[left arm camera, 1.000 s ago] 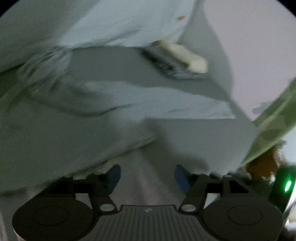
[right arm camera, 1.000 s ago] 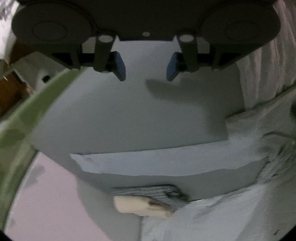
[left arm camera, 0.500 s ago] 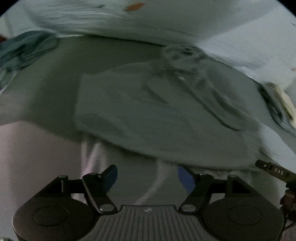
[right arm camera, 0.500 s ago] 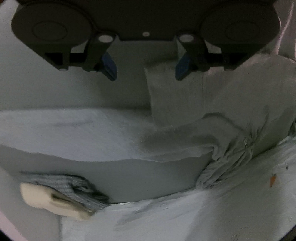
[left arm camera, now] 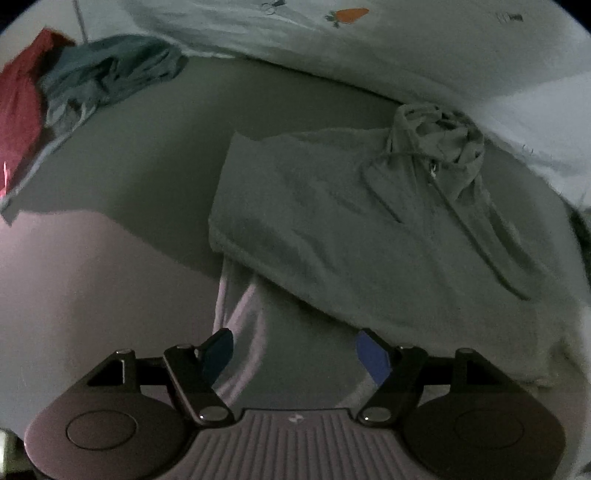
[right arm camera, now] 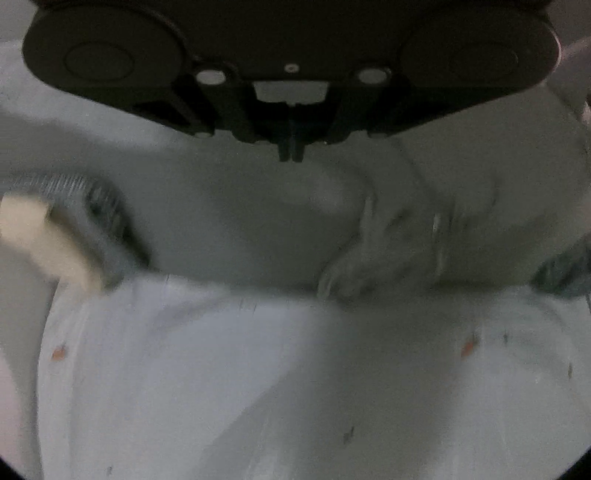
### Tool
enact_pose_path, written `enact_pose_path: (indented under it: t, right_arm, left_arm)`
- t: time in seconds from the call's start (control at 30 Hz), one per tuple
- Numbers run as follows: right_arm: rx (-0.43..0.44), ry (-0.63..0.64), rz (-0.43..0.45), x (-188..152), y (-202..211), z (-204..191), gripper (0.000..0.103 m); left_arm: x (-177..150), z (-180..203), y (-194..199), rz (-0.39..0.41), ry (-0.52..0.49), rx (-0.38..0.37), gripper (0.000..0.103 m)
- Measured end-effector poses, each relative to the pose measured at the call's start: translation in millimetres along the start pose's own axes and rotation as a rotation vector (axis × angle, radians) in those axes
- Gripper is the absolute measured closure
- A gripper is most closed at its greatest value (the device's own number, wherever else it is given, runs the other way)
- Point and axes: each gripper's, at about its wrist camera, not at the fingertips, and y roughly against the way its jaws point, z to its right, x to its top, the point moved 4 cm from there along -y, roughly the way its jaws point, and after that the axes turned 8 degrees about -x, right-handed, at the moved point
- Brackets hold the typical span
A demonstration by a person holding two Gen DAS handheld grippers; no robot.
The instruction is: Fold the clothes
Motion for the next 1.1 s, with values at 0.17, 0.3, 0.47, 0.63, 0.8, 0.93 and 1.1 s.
enact_pose_path:
  t: [0.17, 0.3, 0.47, 0.63, 0.8, 0.93, 1.1]
  right_arm:
    - [0.007, -0.082, -0.156, -14, -23, 28, 0.079]
    - [0.078, -0.163, -0.326, -66, -38, 30, 0.049]
    - [0.064, -0.175, -0.332, -96, -40, 17, 0.029]
    - [0.075, -0.061, -0.286, -93, -44, -6, 0.095]
    - [0.036, 0.029, -0.147, -43, -22, -24, 0.095]
    - [0.054, -0.037, 0.088, 48, 16, -22, 0.098]
    - [-0.058, -0.037, 0.265, 109, 44, -2, 0.097]
  left_arm:
    - [1, -5, -16, -0.046, 0.028, -0.001, 0.027]
    - [-5, -9, -18, -0.06, 0.022, 0.003, 0.027]
    - [-11, -19, -18, -0.079, 0.051, 0.009, 0.027]
    - [-15, -29, -18, -0.085, 0.085, 0.003, 0.027]
    - [-5, -36, -13, -0.043, 0.117, -0.008, 0.027]
    - [14, -38, -5, 0.03, 0.102, 0.005, 0.027]
    - [27, -38, -6, 0.075, 0.061, 0.029, 0.02]
